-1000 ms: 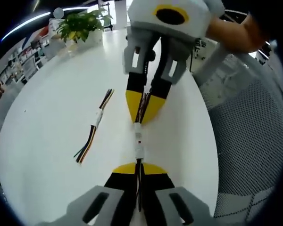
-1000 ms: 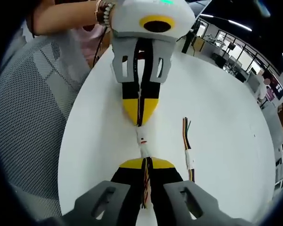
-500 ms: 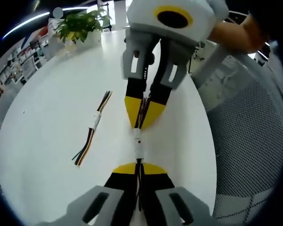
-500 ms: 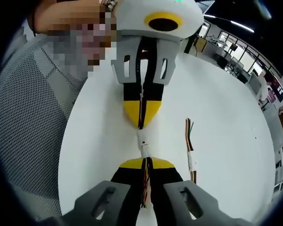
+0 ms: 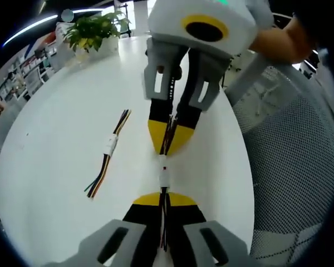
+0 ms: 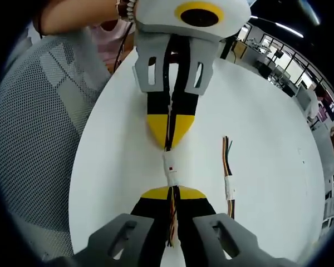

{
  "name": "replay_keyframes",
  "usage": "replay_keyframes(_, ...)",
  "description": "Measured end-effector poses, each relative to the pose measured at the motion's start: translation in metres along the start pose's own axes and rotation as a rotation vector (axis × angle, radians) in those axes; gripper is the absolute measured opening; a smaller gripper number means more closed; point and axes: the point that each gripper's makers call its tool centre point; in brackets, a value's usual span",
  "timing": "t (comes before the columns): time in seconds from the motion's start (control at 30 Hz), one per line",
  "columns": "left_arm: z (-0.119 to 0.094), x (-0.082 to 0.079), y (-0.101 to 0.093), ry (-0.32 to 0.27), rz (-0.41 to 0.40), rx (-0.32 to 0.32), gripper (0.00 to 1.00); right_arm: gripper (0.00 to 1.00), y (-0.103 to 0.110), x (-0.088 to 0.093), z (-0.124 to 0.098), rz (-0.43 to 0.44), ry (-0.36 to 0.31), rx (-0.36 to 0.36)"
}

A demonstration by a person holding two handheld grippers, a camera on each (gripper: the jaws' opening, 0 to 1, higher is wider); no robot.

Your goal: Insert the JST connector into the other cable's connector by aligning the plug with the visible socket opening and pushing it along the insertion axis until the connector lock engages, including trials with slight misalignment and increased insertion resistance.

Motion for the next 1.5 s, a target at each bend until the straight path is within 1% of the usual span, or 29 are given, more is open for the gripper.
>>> replay_keyframes(0.13, 0.001, 0.001, 0.002, 0.023, 0.026, -0.015, 0.00, 0.00, -0.002, -0.002, -0.001, 0.002, -0.011, 0.009)
replay_keyframes(0.23, 0.003, 0.004, 0.002, 0.042, 0.012, -0.018, 0.00, 0.00, -0.002, -0.005, -0.002, 0.013, -0.025, 0.010)
replay_keyframes(0.33, 0.002, 0.003, 0.002, 0.040, 0.016, -0.019, 0.00, 0.00, -0.002, -0.004, -0.002, 0.000, -0.015, 0.010)
replay_keyframes(0.53, 0.002, 0.001, 0.003, 0.068, 0.084, -0.024, 0.00, 0.00, -0.002, -0.004, -0.002, 0.006, -0.012, 0.010)
replay_keyframes(0.6, 0.002, -0.001, 0.002, 0.067, 0.089, -0.023, 0.00, 0.00, -0.003, -0.004, -0.002, 0.002, -0.010, 0.010)
replay_keyframes(0.67, 0.004, -0.002, 0.002, 0.079, 0.130, -0.024, 0.00, 0.00, -0.002, -0.003, -0.002, 0.006, -0.007, 0.009)
replay_keyframes(0.73, 0.004, -0.006, 0.001, 0.073, 0.129, -0.021, 0.00, 0.00, -0.001, -0.005, -0.001, 0.013, -0.016, 0.004)
replay_keyframes(0.8, 0.004, -0.005, 0.002, 0.079, 0.133, -0.023, 0.00, 0.00, -0.003, -0.004, -0.002, 0.004, -0.010, 0.010)
replay_keyframes(0.93, 0.003, -0.005, 0.004, 0.071, 0.129, -0.026, 0.00, 0.00, -0.003, -0.005, -0.002, 0.006, -0.016, 0.009)
replay_keyframes(1.1, 0.002, -0.006, 0.004, 0.040, 0.107, -0.027, 0.00, 0.00, -0.003, -0.005, -0.003, 0.013, -0.025, 0.011)
replay_keyframes(1.13, 0.002, -0.006, 0.004, 0.037, 0.109, -0.028, 0.00, 0.00, -0.004, -0.005, -0.003, 0.015, -0.026, 0.012)
replay_keyframes(1.17, 0.002, -0.008, 0.005, 0.022, 0.108, -0.029, 0.00, 0.00, -0.004, -0.008, -0.002, 0.017, -0.041, 0.013)
replay_keyframes(1.27, 0.001, -0.010, 0.005, 0.016, 0.108, -0.032, 0.00, 0.00, -0.005, -0.007, -0.004, 0.020, -0.033, 0.018)
replay_keyframes(1.37, 0.001, -0.010, 0.006, 0.003, 0.119, -0.033, 0.00, 0.00, -0.005, -0.007, -0.006, 0.036, -0.046, 0.016)
replay_keyframes(1.4, 0.001, -0.012, 0.005, -0.014, 0.096, -0.026, 0.00, 0.00, -0.006, -0.006, -0.006, 0.039, -0.048, 0.017)
replay_keyframes(1.43, 0.001, -0.016, 0.006, -0.044, 0.090, -0.033, 0.00, 0.00, -0.006, -0.006, -0.006, 0.040, -0.049, 0.019)
replay_keyframes(1.5, 0.000, -0.016, 0.008, -0.044, 0.086, -0.033, 0.00, 0.00, -0.008, -0.005, -0.006, 0.048, -0.053, 0.025)
Point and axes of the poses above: the point that each gripper's makers call its tool centre point, and the gripper's own axes: z roughly forward along the fingers, y roughly to its left, x roughly out of its underside, and after that the axes turned 9 degrees about -y, right-handed
